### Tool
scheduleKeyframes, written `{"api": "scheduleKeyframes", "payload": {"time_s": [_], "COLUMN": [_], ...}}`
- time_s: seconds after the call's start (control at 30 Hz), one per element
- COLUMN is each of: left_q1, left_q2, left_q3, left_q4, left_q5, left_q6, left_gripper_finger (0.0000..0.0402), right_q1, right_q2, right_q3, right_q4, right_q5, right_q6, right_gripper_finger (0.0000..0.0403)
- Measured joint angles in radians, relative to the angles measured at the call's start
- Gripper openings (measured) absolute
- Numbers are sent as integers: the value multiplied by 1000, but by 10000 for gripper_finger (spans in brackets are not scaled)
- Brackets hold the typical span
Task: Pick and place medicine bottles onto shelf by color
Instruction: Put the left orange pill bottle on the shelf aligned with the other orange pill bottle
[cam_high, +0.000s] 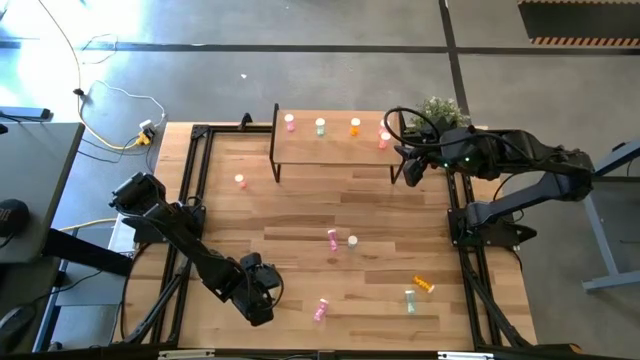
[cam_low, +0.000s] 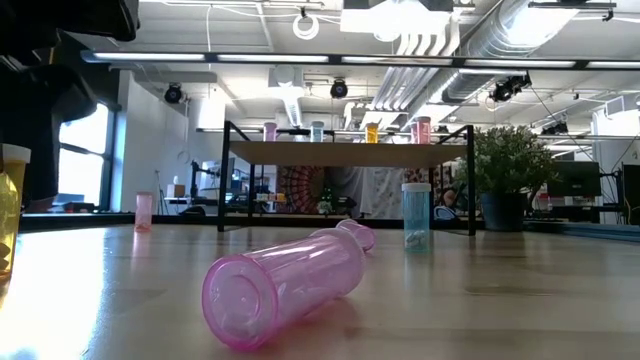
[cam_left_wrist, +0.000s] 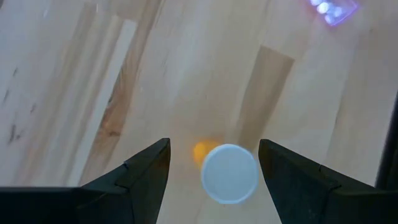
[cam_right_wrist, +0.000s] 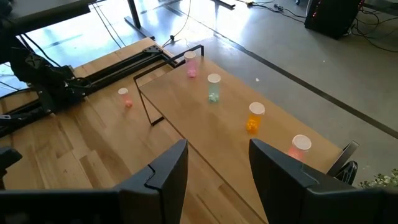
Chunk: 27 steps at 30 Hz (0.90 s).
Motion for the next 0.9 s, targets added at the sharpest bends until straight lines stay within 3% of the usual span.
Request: {"api": "scheduleKeyframes", "payload": {"time_s": [0.2, 0.6, 0.9], "left_q1": [0, 0, 25], "left_q2": [0, 0, 0], "left_q3": [0, 0, 18], "left_q4": [-8, -3, 20], "left_q5": [8, 9, 31], "left_q6": [-1, 8, 13], "left_gripper_finger": [220, 112, 113], "right_q1": [0, 0, 0], "right_q2": [0, 0, 0], "right_q3": [0, 0, 0], "right_q4": [-4, -6, -6], "right_q5": [0, 0, 0], "right_q6": [0, 0, 0], "right_gripper_finger": [160, 160, 160]}}
